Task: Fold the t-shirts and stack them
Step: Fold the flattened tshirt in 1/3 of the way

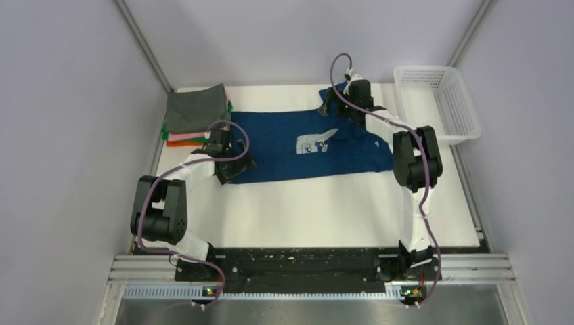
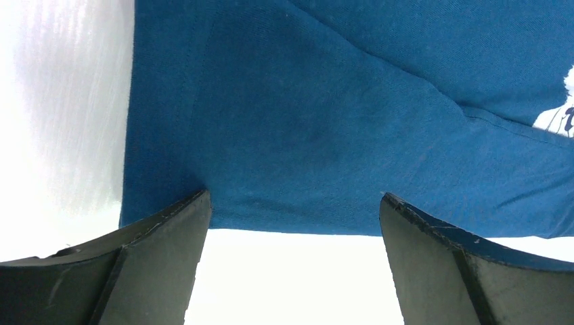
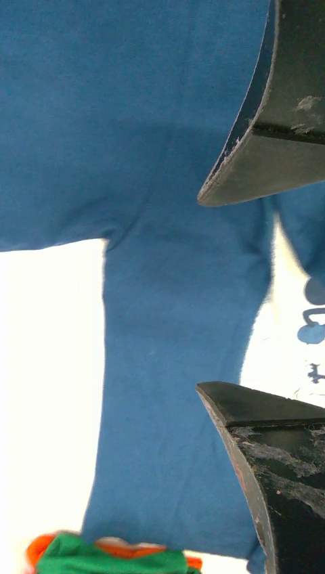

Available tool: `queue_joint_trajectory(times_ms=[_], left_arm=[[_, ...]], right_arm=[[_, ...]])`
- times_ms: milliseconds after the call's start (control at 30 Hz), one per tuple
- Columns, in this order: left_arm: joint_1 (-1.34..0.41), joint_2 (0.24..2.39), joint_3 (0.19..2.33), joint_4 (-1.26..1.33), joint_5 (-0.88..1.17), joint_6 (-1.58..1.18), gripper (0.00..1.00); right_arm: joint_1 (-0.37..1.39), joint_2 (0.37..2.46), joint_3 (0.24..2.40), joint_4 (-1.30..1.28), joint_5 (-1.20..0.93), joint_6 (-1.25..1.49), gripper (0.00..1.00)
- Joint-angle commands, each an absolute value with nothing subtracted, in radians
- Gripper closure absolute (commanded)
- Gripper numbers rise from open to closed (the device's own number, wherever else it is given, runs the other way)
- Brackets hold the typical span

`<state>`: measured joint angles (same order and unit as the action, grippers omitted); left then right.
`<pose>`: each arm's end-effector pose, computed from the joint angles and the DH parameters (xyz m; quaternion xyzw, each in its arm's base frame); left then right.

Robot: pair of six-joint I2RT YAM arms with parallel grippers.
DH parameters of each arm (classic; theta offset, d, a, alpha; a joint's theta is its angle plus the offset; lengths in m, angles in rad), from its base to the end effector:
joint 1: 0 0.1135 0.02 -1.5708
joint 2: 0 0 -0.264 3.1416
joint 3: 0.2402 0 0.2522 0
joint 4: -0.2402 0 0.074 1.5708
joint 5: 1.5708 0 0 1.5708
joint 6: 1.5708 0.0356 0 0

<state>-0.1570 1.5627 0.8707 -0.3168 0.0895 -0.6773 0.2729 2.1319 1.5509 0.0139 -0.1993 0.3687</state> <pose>0.2989 -0.0505 0.1748 -0.2349 0.9307 -0.1515 0.2359 0.4700 0.1389 0.1942 -0.0060 0.8736 0.2337 0.4267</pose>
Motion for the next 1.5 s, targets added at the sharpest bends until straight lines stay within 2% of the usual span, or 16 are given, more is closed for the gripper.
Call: queue_joint_trajectory(times_ms=[0,133,233,367,467,667,833,1000,1200,1467], left_arm=[[-0.155,1.560,0.922,-0.350,0.058,-0.655,0.01],[-0.156,1.542,0.949,-0.349,0.085,-0.656,0.01],[-0.162,1.551,0.987,-0.342,0.116,-0.660,0.01],[-0.181,1.600,1.043,-0.312,0.147,-0.667,0.01],[-0.193,1.659,1.077,-0.270,0.189,-0.670,0.01],[-0.198,1.753,1.090,-0.218,0.177,-0.680,0.01],[-0.209,1.762,0.988,-0.221,0.184,-0.720,0.01],[-0.243,1.655,0.844,-0.277,0.128,-0.747,0.01],[-0.258,1.421,0.650,-0.370,0.060,-0.790,0.01],[-0.334,1.072,0.459,-0.565,0.062,-0.859,0.01]], right_arm=[[0.281,2.174,1.680,0.017,-0.217,0.373,0.01],[0.285,2.035,1.559,0.002,-0.161,0.330,0.01],[0.291,1.887,1.415,-0.074,-0.087,0.302,0.01],[0.297,1.728,1.165,-0.030,-0.059,0.325,0.01],[0.297,1.701,1.040,0.054,-0.066,0.348,0.01],[0.298,1.731,0.922,0.106,-0.061,0.397,0.01],[0.299,1.674,0.779,0.089,-0.070,0.483,0.01],[0.338,1.518,0.596,-0.063,-0.045,0.581,0.01],[0.493,1.215,0.415,-0.318,0.036,0.808,0.01],[0.732,0.785,0.329,-0.704,0.100,1.114,0.01]])
